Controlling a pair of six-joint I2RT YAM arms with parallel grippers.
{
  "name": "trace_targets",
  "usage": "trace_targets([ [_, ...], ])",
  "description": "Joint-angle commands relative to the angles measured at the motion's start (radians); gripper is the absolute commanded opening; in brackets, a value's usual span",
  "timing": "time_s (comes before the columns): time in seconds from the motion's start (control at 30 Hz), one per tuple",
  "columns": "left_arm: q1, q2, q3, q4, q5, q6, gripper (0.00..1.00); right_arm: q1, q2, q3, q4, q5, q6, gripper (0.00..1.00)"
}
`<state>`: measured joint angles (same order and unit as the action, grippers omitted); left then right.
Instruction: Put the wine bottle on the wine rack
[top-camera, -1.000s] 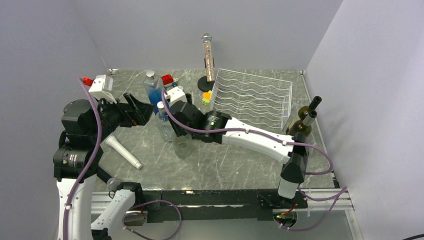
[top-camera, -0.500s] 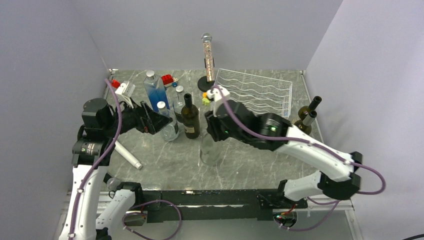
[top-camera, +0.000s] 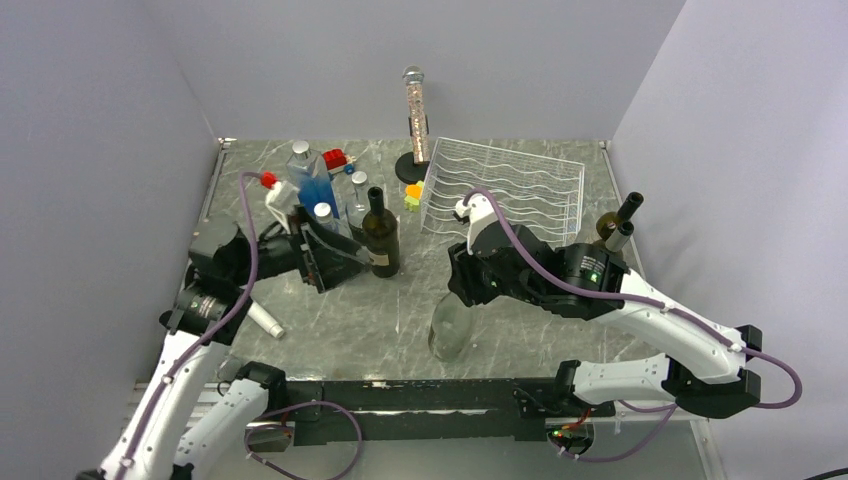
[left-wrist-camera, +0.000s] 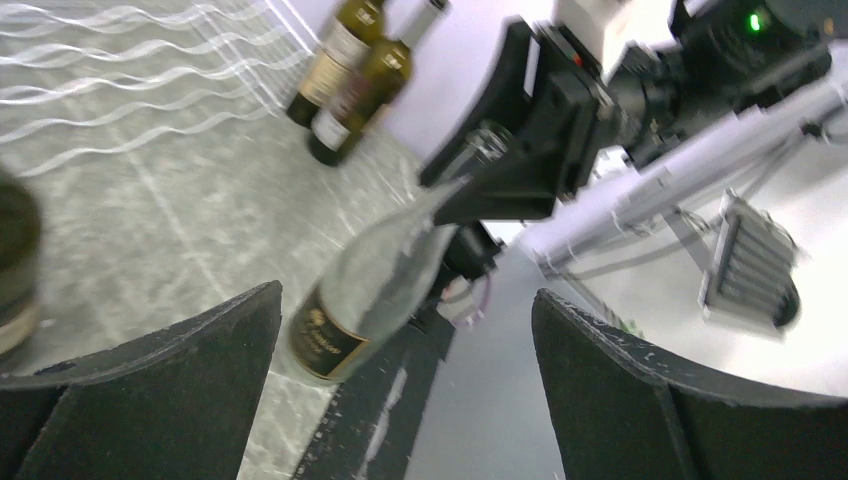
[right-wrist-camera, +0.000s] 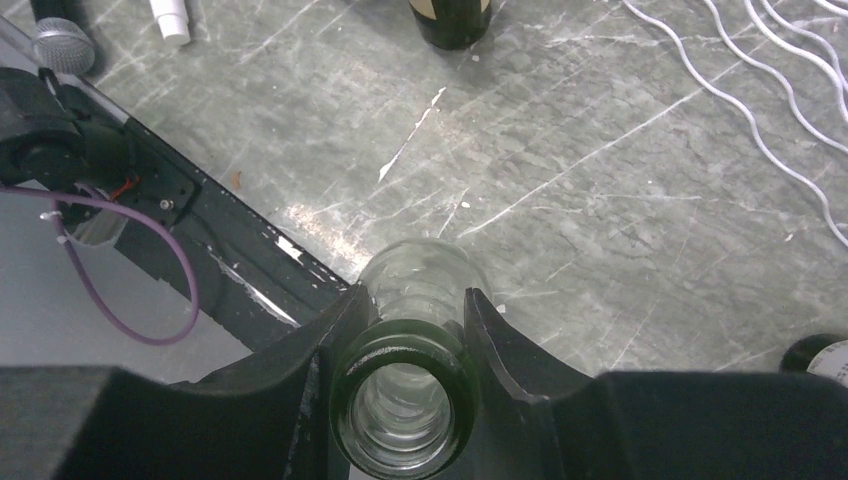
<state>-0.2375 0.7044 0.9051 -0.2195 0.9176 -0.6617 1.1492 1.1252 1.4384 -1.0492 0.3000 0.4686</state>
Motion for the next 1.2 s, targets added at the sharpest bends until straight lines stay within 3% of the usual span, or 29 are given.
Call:
trace_targets([
  [0.0, -0.211, 0.068, 0.001, 0.135, -0.089, -0.011, 0.99, -0.006, -0.065, 0.047, 0.160, -0.016, 0.044, 0.00],
  [0.1, -0.386, 0.152, 0.035, 0.088, -0.184, 0.066, 0.99, -0.008, -0.076, 0.056, 0.164, -0.026, 0.055, 0.00],
  [0.23, -0.507, 0.204, 0.038, 0.109, -0.210, 0.134, 0.99, -0.008, -0.097, 0.088, 0.165, -0.048, 0.062, 0.00],
  [0.53, -0.655, 0.258, -0.044, 0.361, -0.142, 0.128, 0.99, -0.008, -0.179, 0.166, 0.193, -0.121, 0.092, 0.00],
  [0.83, -0.855, 0.359, -0.038, 0.334, -0.344, 0.310, 0.99, -0.009, -0.089, 0.333, 0.095, -0.175, 0.098, 0.00],
  [1.17, -0.911, 0.309, -0.222, 0.602, -0.544, 0.287, 0.99, -0.009, -0.078, 0.325, 0.150, -0.238, 0.110, 0.00],
])
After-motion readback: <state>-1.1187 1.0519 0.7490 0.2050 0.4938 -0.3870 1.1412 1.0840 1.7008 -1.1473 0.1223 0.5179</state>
